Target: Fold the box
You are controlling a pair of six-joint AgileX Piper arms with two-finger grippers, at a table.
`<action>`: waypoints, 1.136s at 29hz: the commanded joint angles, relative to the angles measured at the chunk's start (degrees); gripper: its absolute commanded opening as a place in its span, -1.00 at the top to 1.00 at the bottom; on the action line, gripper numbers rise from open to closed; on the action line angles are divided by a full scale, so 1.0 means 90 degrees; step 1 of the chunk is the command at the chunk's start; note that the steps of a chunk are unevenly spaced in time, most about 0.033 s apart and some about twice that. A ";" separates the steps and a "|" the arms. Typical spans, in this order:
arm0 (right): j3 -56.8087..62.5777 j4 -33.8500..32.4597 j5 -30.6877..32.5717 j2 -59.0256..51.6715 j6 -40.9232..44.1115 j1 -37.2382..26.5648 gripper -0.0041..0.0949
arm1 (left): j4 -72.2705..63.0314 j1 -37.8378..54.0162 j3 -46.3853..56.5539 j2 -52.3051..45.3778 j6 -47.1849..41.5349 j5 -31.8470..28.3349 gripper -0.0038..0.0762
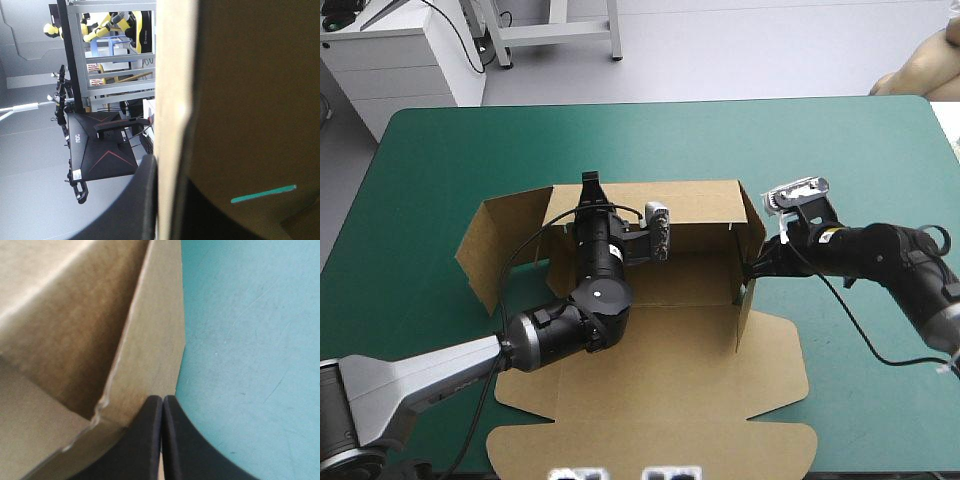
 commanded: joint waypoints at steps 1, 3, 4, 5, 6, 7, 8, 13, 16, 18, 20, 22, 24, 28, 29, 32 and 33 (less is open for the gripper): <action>0.0291 0.0323 -0.0833 -0.0589 -0.0557 -0.0026 0.96 | 0.0411 -0.0019 -0.0180 -0.0252 -0.0119 0.0222 0.92; 0.0510 0.0335 -0.0988 -0.0775 -0.0723 -0.0026 0.96 | 0.0407 -0.0019 -0.0180 -0.0252 -0.0119 0.0222 0.92; 0.0583 0.0350 -0.1020 -0.0849 -0.0819 -0.0026 0.95 | 0.0407 -0.0019 -0.0180 -0.0252 -0.0153 0.0210 0.92; 0.0671 0.0424 -0.1083 -0.0910 -0.0942 -0.0026 0.95 | 0.0407 -0.0019 -0.0180 -0.0252 -0.0241 0.0191 0.92; 0.0750 0.0486 -0.1130 -0.0958 -0.1068 -0.0026 0.95 | 0.0407 -0.0019 -0.0180 -0.0252 -0.0282 0.0191 0.92; 0.0794 0.0554 -0.1140 -0.0990 -0.1178 -0.0026 0.95 | 0.0397 -0.0019 -0.0180 -0.0252 -0.0293 0.0176 0.92; 0.0824 0.0640 -0.1140 -0.0988 -0.1301 -0.0026 0.95 | 0.0381 -0.0019 -0.0180 -0.0252 -0.0293 0.0159 0.92; 0.0838 0.1337 -0.1041 -0.0993 -0.1891 -0.0026 0.96 | 0.0381 -0.0019 -0.0180 -0.0252 -0.0293 0.0117 0.92; 0.0838 0.1794 -0.1026 -0.0993 -0.2252 -0.0026 0.96 | 0.0381 -0.0019 -0.0180 -0.0252 -0.0293 0.0113 0.92; 0.0838 0.1863 -0.0996 -0.0993 -0.2352 -0.0026 0.96 | 0.0381 -0.0019 -0.0180 -0.0252 -0.0293 0.0113 0.92; 0.0838 0.1863 -0.0931 -0.0993 -0.2348 -0.0026 0.96 | 0.0381 -0.0019 -0.0180 -0.0252 -0.0293 0.0102 0.92; 0.0838 0.1863 -0.0822 -0.0981 -0.2490 -0.0026 0.96 | 0.0381 -0.0019 -0.0180 -0.0252 -0.0293 0.0102 0.92; 0.0838 0.1863 -0.0801 -0.0981 -0.2536 -0.0026 0.95 | 0.0381 -0.0019 -0.0180 -0.0252 -0.0293 0.0102 0.92; 0.0838 0.1863 -0.0735 -0.0981 -0.2536 -0.0026 0.94 | 0.0381 -0.0019 -0.0180 -0.0252 -0.0293 0.0084 0.92; 0.0838 0.1863 -0.0701 -0.0981 -0.2536 -0.0026 0.94 | 0.0381 -0.0019 -0.0180 -0.0252 -0.0293 0.0084 0.92; 0.0838 0.1863 -0.0537 -0.0981 -0.2726 -0.0026 0.94 | 0.0381 -0.0019 -0.0180 -0.0252 -0.0293 0.0084 0.92; 0.0838 0.1863 -0.0522 -0.0969 -0.2739 -0.0026 0.94 | 0.0381 -0.0019 -0.0180 -0.0252 -0.0293 0.0075 0.92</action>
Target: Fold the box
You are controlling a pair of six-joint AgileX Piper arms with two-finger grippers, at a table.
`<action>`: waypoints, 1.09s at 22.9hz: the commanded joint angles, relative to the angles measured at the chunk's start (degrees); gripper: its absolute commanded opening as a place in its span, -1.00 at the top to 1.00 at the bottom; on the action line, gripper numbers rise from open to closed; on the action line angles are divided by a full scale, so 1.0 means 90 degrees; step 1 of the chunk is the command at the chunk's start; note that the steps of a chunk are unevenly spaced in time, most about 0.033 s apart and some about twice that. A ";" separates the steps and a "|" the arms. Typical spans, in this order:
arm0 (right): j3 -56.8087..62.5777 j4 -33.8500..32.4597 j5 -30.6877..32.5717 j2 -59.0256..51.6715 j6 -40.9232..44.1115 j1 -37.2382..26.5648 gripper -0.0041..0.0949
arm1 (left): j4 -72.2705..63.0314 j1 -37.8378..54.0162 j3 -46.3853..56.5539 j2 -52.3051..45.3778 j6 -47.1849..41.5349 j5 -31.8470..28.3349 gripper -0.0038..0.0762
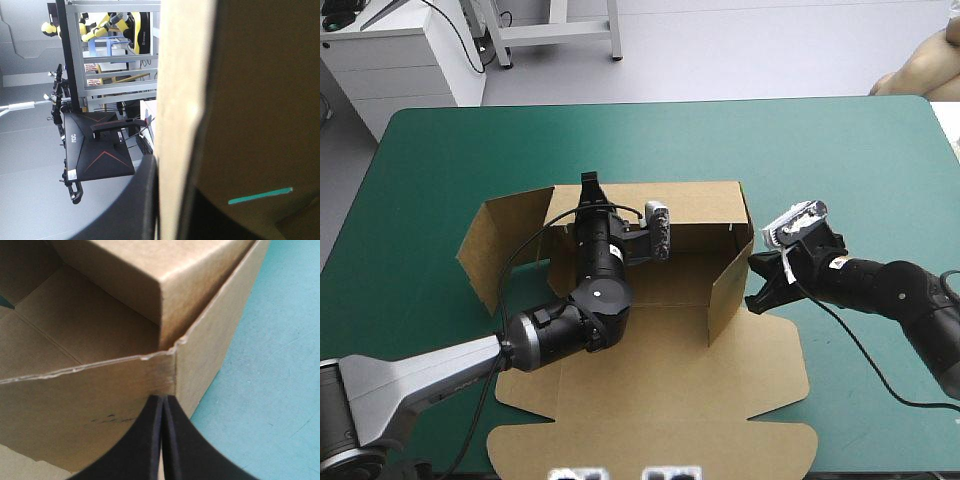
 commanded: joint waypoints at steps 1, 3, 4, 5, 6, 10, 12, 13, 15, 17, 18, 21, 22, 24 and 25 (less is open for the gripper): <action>-0.0146 0.0201 -0.0087 -0.0101 -0.0157 -0.0026 0.91 | 0.0407 -0.0019 -0.0180 -0.0252 -0.0190 0.0117 0.92; -0.0146 0.0213 -0.0087 0.0038 -0.0169 -0.0026 0.75 | 0.0407 -0.0019 -0.0180 -0.0252 -0.0245 0.0108 0.92; -0.0146 0.0213 -0.0087 0.0101 -0.0169 -0.0026 0.69 | 0.0407 -0.0019 -0.0180 -0.0252 -0.0245 0.0108 0.92; -0.0146 0.0213 -0.0099 0.0166 -0.0188 -0.0026 0.61 | 0.0407 -0.0019 -0.0180 -0.0252 -0.0245 0.0108 0.92; -0.0146 0.0213 -0.0084 0.0259 -0.0237 -0.0026 0.45 | 0.0407 -0.0019 -0.0180 -0.0252 -0.0245 0.0108 0.92; -0.0146 0.0231 -0.0020 0.0427 -0.0259 -0.0026 -0.28 | 0.0407 -0.0019 -0.0180 -0.0252 -0.0245 0.0108 0.92; -0.0146 0.0245 0.0080 0.0427 -0.0401 -0.0026 -0.37 | 0.0453 -0.0019 -0.0180 -0.0252 -0.0245 0.0108 0.92; -0.0146 0.0257 0.0184 0.0427 -0.0418 -0.0026 -0.37 | 0.0485 -0.0019 -0.0180 -0.0252 -0.0245 0.0108 0.92; -0.0146 0.0282 0.0384 0.0427 -0.0418 -0.0026 -0.36 | 0.0498 -0.0019 -0.0180 -0.0252 -0.0245 0.0108 0.92; -0.0135 0.0592 0.0516 0.0427 -0.0418 -0.0026 -0.36 | 0.0498 -0.0019 -0.0180 -0.0252 -0.0245 0.0108 0.92; -0.0065 0.0919 0.0427 0.0427 -0.0485 -0.0012 -0.36 | 0.0498 -0.0019 -0.0180 -0.0252 -0.0245 0.0108 0.92; 0.0185 0.1505 -0.0123 0.0427 -0.0844 -0.0012 -0.36 | 0.0498 -0.0019 -0.0180 -0.0252 -0.0245 0.0108 0.92; 0.0348 0.1707 -0.0391 0.0427 -0.0963 -0.0012 -0.36 | 0.0498 -0.0019 -0.0180 -0.0252 -0.0245 0.0108 0.92; 0.0594 0.2025 -0.0745 0.0453 -0.1189 -0.0012 -0.36 | 0.0498 -0.0019 -0.0180 -0.0252 -0.0245 0.0108 0.92; 0.0639 0.2178 -0.0818 0.0492 -0.1331 -0.0012 -0.36 | 0.0498 -0.0019 -0.0180 -0.0252 -0.0245 0.0108 0.92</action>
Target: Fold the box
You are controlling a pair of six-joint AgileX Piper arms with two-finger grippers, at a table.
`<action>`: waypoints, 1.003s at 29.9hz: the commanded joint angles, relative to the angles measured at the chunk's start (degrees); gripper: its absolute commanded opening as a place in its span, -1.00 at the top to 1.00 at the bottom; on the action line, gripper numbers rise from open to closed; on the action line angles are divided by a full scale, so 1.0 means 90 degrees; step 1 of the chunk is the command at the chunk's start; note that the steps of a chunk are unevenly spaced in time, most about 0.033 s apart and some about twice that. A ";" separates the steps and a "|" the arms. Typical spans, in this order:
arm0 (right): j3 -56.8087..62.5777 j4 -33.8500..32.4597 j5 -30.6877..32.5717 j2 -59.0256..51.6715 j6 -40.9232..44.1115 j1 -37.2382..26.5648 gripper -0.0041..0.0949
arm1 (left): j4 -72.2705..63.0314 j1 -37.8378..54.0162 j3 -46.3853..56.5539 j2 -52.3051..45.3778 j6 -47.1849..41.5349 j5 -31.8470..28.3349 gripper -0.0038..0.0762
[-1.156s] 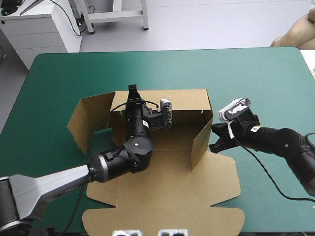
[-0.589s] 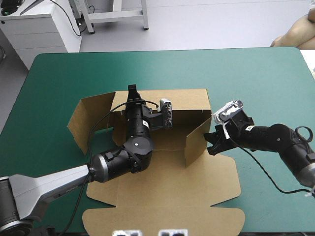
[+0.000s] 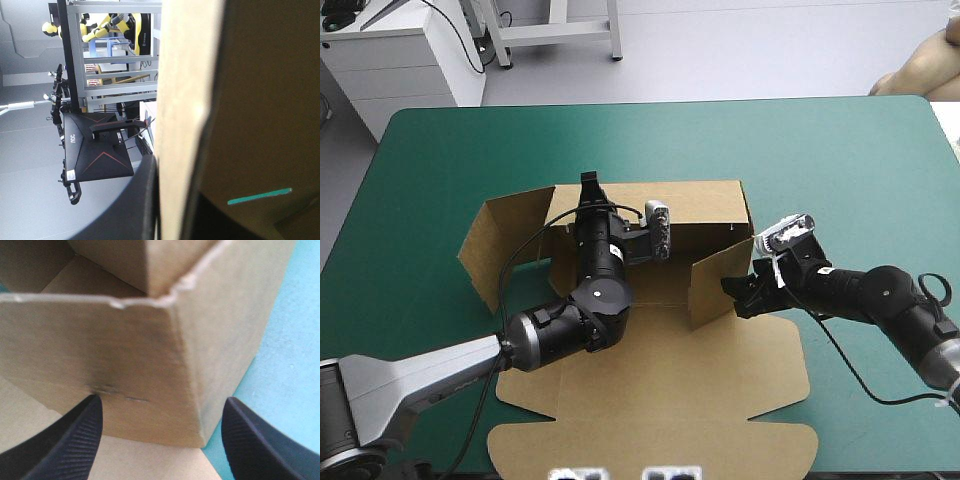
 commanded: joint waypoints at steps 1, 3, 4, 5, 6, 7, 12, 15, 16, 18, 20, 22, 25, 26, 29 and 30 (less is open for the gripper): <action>0.0003 0.0726 -0.0508 -0.0027 -0.0414 -0.0012 -0.36 | 0.0466 -0.0019 -0.0180 -0.0252 -0.0145 0.0138 0.92; 0.0003 0.1111 -0.0624 0.0052 -0.0734 -0.0012 -0.36 | 0.0466 -0.0019 -0.0180 -0.0252 -0.0145 0.0138 0.92; 0.0003 0.1410 -0.0625 0.0081 -0.1001 -0.0012 -0.36 | 0.0466 -0.0019 -0.0180 -0.0252 -0.0145 0.0138 0.92; 0.0003 0.1698 -0.0625 0.0136 -0.1255 -0.0012 -0.36 | 0.0466 -0.0019 -0.0180 -0.0252 -0.0145 0.0138 0.92; 0.0003 0.1976 -0.0609 0.0163 -0.1519 -0.0012 -0.36 | 0.0466 -0.0019 -0.0180 -0.0252 -0.0145 0.0138 0.92; 0.0003 0.2163 -0.0583 0.0191 -0.1704 -0.0003 -0.36 | 0.0466 -0.0019 -0.0180 -0.0252 -0.0145 0.0138 0.92; 0.0003 0.2558 -0.0646 0.0325 -0.2152 0.0031 -0.36 | 0.0479 -0.0019 -0.0180 -0.0252 -0.0145 0.0125 0.92; 0.0019 0.2546 -0.1079 0.0374 -0.2198 0.0341 -0.36 | 0.0488 -0.0019 -0.0180 -0.0252 -0.0145 0.0098 0.92; 0.0019 0.2546 -0.1327 0.0374 -0.2236 0.0525 -0.36 | 0.0488 -0.0019 -0.0180 -0.0252 -0.0145 0.0084 0.92; 0.0019 0.2546 -0.2007 0.0374 -0.2301 0.0951 -0.36 | 0.0488 -0.0019 -0.0180 -0.0252 -0.0145 0.0084 0.92; 0.0019 0.2546 -0.2784 0.0374 -0.2289 0.1315 -0.36 | 0.0488 -0.0019 -0.0180 -0.0252 -0.0145 0.0084 0.92; 0.0019 0.2559 -0.3476 0.0374 -0.2289 0.1603 -0.36 | 0.0488 -0.0019 -0.0180 -0.0252 -0.0145 0.0084 0.92; 0.0019 0.2584 -0.4054 0.0383 -0.2289 0.1851 -0.36 | 0.0488 -0.0019 -0.0180 -0.0252 -0.0145 0.0084 0.92; 0.0019 0.2584 -0.4089 0.0383 -0.2289 0.1883 -0.36 | 0.0488 -0.0019 -0.0180 -0.0252 -0.0145 0.0084 0.92; 0.0019 0.2584 -0.4115 0.0387 -0.2313 0.1886 -0.34 | 0.0488 -0.0019 -0.0180 -0.0252 -0.0145 0.0084 0.92; 0.0019 0.2584 -0.4151 0.0387 -0.2313 0.1886 -0.30 | 0.0488 -0.0019 -0.0180 -0.0252 -0.0145 0.0070 0.92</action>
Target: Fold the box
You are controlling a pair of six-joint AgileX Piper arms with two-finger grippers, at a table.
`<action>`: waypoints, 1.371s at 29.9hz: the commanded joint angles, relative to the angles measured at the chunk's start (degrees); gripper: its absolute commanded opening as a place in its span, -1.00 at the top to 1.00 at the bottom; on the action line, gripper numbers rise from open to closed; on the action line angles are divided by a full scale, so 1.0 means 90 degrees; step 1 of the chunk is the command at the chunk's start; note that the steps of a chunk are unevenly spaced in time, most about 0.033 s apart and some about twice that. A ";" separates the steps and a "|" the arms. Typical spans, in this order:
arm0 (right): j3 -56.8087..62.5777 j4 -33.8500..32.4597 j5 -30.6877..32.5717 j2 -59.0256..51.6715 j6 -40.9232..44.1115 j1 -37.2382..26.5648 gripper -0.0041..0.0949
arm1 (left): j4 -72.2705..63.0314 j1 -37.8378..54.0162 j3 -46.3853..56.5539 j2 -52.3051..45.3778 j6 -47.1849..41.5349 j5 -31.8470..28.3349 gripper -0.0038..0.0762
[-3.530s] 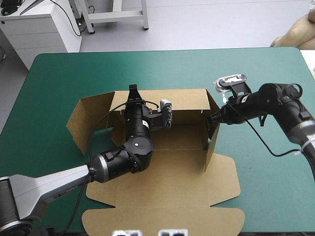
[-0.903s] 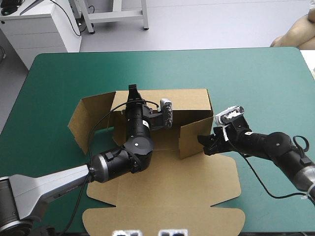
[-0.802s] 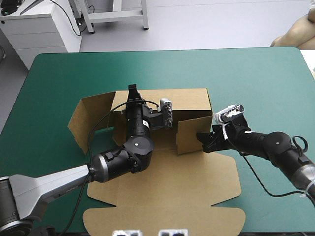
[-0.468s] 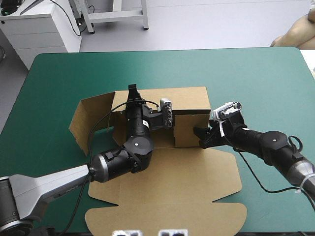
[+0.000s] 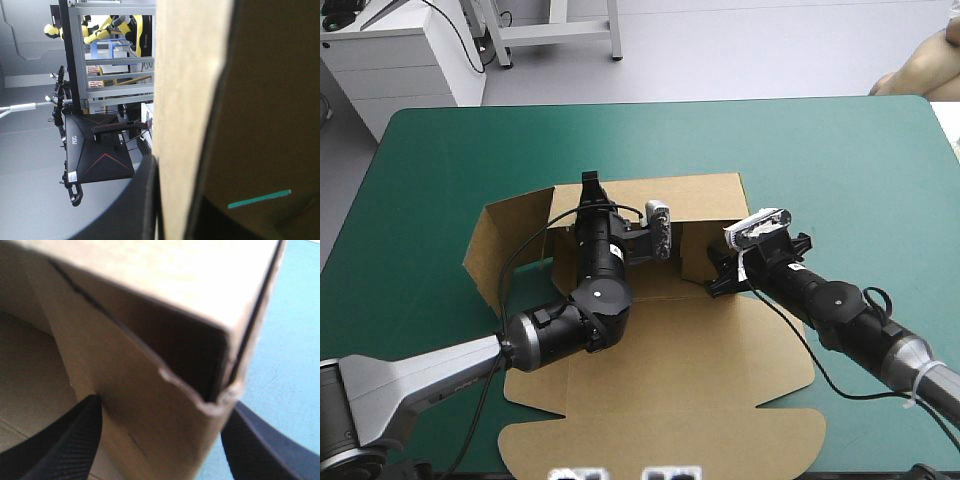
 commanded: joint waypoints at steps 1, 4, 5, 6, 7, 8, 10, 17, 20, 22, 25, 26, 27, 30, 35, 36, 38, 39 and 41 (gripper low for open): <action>-0.0167 0.0040 -0.0348 -0.0110 -0.0072 0.0012 -0.23 | 0.0440 -0.0024 -0.0180 -0.0252 -0.0145 0.0067 0.92; -0.0167 0.0003 -0.0520 -0.0110 -0.0072 0.0012 0.24 | 0.0440 -0.0024 -0.0180 -0.0252 -0.0145 -0.0050 0.92; -0.0167 -0.0013 -0.0565 -0.0110 -0.0072 0.0012 0.43 | 0.0440 -0.0024 -0.0180 -0.0252 -0.0145 -0.0080 0.92; -0.0167 -0.0013 -0.0627 -0.0110 -0.0072 0.0012 0.68 | 0.0440 -0.0024 -0.0180 -0.0252 -0.0145 -0.0111 0.92; -0.0167 -0.0013 -0.0668 -0.0110 -0.0072 0.0012 0.93 | 0.0440 -0.0024 -0.0180 -0.0252 -0.0145 -0.0157 0.92; -0.0167 -0.0013 -0.0724 -0.0110 -0.0072 0.0012 0.93 | 0.0440 -0.0024 -0.0180 -0.0252 -0.0145 -0.0196 0.92; -0.0167 -0.0013 -0.0751 -0.0110 -0.0072 0.0012 0.94 | 0.0440 -0.0024 -0.0180 -0.0242 -0.0145 -0.0258 0.92; -0.0167 0.0014 -0.0779 -0.0110 -0.0072 0.0012 0.95 | 0.0574 -0.0024 -0.0180 -0.0228 -0.0171 -0.0494 0.92; -0.0167 0.0072 -0.0899 -0.0110 -0.0052 0.0012 0.95 | 0.0615 -0.0024 -0.0180 -0.0228 -0.0169 -0.0718 0.85; -0.0167 0.0101 -0.1003 -0.0110 -0.0052 0.0012 0.95 | 0.0628 -0.0013 -0.0180 -0.0228 -0.0169 -0.0927 0.73; -0.0167 0.0114 -0.0998 -0.0110 -0.0052 0.0012 0.95 | 0.0696 -0.0013 -0.0180 -0.0228 -0.0169 -0.1307 0.40; -0.0167 0.0135 -0.0983 -0.0110 -0.0052 0.0012 0.95 | 0.0764 -0.0013 -0.0180 -0.0228 -0.0169 -0.1369 0.26; -0.0167 0.0162 -0.0983 -0.0110 -0.0052 0.0012 0.95 | 0.0868 -0.0013 -0.0180 -0.0228 -0.0188 -0.1429 0.13; -0.0167 0.0162 -0.1136 -0.0110 -0.0052 0.0012 0.95 | 0.1057 -0.0025 -0.0180 -0.0228 -0.0688 -0.1602 -0.12; -0.0245 0.0309 -0.1559 -0.0062 -0.0052 0.0012 0.96 | 0.1062 -0.0304 -0.0180 -0.0228 -0.0993 -0.1446 -0.13; -0.0302 0.0342 -0.1588 -0.0015 -0.0052 0.0001 0.96 | 0.1062 -0.0432 -0.0180 -0.0228 -0.0993 -0.1333 -0.13; -0.0435 0.0342 -0.1567 0.0112 -0.0078 -0.0041 0.96 | 0.1062 -0.0689 -0.0180 -0.0228 -0.0993 -0.1196 -0.13; -0.0507 0.0342 -0.1532 0.0200 -0.0078 -0.0088 0.96 | 0.1048 -0.0855 -0.0180 -0.0228 -0.0993 -0.1082 -0.12; -0.0644 0.0392 -0.1482 0.0360 -0.0078 -0.0201 0.96 | 0.0983 -0.1164 -0.0180 -0.0228 -0.0978 -0.0767 -0.10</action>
